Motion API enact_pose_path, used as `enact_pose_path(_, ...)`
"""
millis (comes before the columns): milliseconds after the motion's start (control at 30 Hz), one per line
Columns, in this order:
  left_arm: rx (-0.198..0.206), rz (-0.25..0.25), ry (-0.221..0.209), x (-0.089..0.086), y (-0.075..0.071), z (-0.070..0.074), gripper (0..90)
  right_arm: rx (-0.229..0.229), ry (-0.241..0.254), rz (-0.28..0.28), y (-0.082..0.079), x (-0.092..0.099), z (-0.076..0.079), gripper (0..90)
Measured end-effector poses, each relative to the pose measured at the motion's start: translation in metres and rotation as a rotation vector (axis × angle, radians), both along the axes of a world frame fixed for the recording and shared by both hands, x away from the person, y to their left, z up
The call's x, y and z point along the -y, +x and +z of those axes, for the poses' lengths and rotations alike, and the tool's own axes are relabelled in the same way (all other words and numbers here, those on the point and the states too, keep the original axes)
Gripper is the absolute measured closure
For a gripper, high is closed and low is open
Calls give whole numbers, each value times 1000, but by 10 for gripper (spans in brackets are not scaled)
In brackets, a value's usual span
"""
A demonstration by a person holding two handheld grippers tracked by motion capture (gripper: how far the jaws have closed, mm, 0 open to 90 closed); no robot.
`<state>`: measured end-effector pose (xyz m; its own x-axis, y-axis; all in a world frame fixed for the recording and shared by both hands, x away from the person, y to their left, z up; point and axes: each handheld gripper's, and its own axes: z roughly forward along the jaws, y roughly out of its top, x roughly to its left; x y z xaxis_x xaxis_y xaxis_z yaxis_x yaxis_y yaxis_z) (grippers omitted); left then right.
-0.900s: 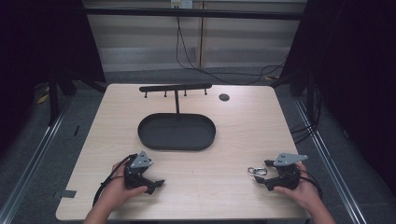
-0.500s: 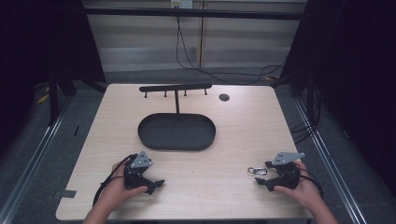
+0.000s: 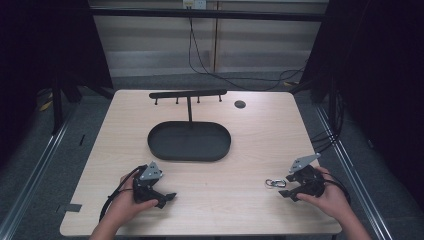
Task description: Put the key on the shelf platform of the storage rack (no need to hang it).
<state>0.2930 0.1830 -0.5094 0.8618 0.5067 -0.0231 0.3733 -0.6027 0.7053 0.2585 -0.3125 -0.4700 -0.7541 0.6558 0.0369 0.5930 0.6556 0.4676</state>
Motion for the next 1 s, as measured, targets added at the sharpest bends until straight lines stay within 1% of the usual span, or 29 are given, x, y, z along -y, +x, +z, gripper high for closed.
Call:
enact_pose_path(33,0,0,0,0,0,0,34,0,0,0,0,0,0,369)
enact_pose_path(67,-2,1,0,0,0,0,35,-19,-21,-2,1,-3,5,390)
enact_pose_path(100,0,0,0,0,0,0,35,-18,-31,4,3,-4,6,390)
enact_pose_path(133,0,0,0,0,0,0,35,-18,-31,4,3,-4,6,390)
enact_pose_path(167,-2,1,-1,0,0,0,35,-35,-63,-7,5,-7,8,390)
enact_pose_path(233,1,0,-1,0,0,0,35,-44,-72,-1,8,-9,9,391)
enact_pose_path(267,1,-2,0,0,0,0,35,-41,-82,5,10,-10,10,395)
enact_pose_path(300,1,-2,0,0,0,0,35,-48,-92,13,10,-12,10,406)
enact_pose_path(367,0,-4,-6,0,-1,0,34,-67,-129,26,12,-14,9,443)
enact_pose_path(400,-1,-4,-6,0,-1,0,34,-82,-136,25,12,-15,9,456)
enact_pose_path(433,-1,-4,-6,0,-1,0,34,-82,-136,25,12,-15,9,456)
enact_pose_path(467,-1,-4,-7,0,-1,0,34,-90,-158,37,14,-17,8,462)
enact_pose_path(500,-1,-5,-7,0,-1,0,34,-85,-171,46,15,-18,7,463)
enact_pose_path(533,-1,-5,-7,0,-1,0,34,-85,-171,46,15,-18,7,463)
enact_pose_path(567,-1,-4,-7,0,-1,0,34,-80,-186,59,17,-19,5,472)
enact_pose_path(600,0,-5,-6,0,-1,0,34,-75,-190,74,19,-20,4,473)
enact_pose_path(633,0,-5,-6,0,-1,0,34,-80,-198,71,19,-22,4,479)
enact_pose_path(700,0,-8,-2,0,-1,0,34,-72,-204,79,21,-24,4,488)
enact_pose_path(800,0,-7,-3,0,-1,0,34,-80,-208,78,23,-25,4,503)
enact_pose_path(833,0,-8,-2,0,-1,0,34,-77,-220,101,25,-26,4,508)
enact_pose_path(900,0,-8,-3,0,-1,0,34,-80,-226,99,26,-29,6,511)
enact_pose_path(933,0,-8,-3,0,-1,0,34,-72,-227,115,28,-29,6,519)
enact_pose_path(967,0,-9,-2,0,-1,0,34,-77,-226,113,28,-30,6,522)
enact_pose_path(1000,0,-9,-2,0,-1,0,34,-85,-238,115,28,-32,7,522)
